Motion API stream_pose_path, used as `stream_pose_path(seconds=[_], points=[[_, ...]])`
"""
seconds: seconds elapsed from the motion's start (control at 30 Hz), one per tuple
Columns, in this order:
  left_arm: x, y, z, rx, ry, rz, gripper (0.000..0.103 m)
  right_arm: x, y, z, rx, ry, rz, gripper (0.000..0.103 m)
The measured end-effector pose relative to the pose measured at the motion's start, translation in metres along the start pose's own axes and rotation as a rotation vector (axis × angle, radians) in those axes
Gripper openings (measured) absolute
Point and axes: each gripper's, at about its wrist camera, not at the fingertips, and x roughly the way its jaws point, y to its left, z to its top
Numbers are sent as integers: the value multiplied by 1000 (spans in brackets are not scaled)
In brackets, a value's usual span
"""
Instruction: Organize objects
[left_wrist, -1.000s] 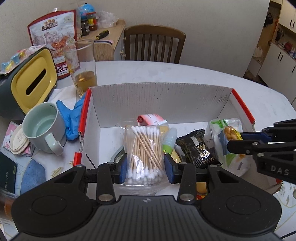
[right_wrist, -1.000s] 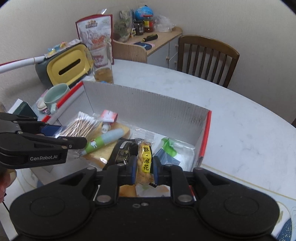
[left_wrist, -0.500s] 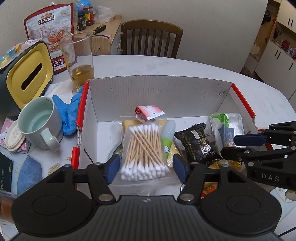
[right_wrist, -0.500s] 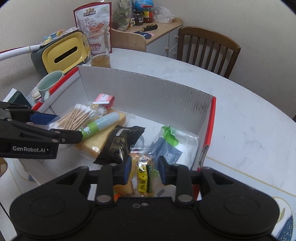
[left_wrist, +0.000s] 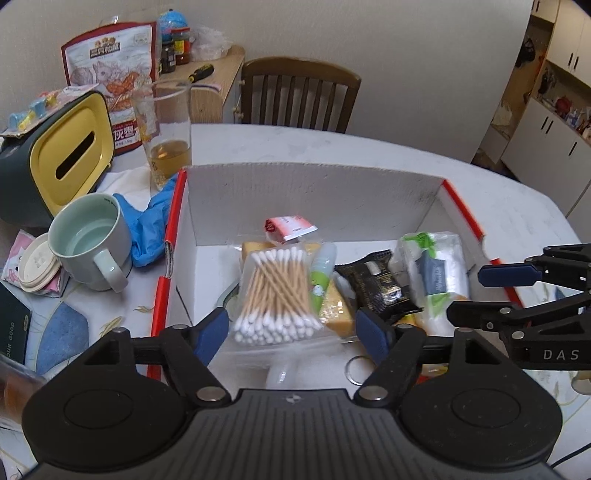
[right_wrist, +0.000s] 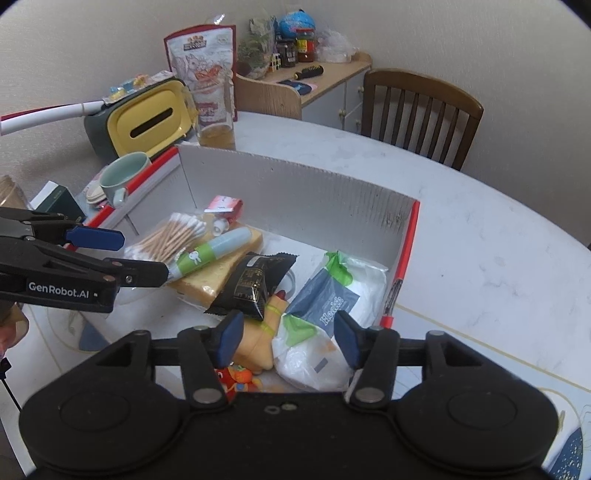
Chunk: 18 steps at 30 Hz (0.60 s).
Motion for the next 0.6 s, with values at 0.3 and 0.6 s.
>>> stream_pose_path(seconds=[0.3, 0.6], points=[[-31, -14, -1, 2, -71, 4, 84, -34, -3, 0, 16, -78, 40, 65], [-56, -23, -6, 0, -132, 0, 101, -70, -5, -4, 14, -161, 84, 81]])
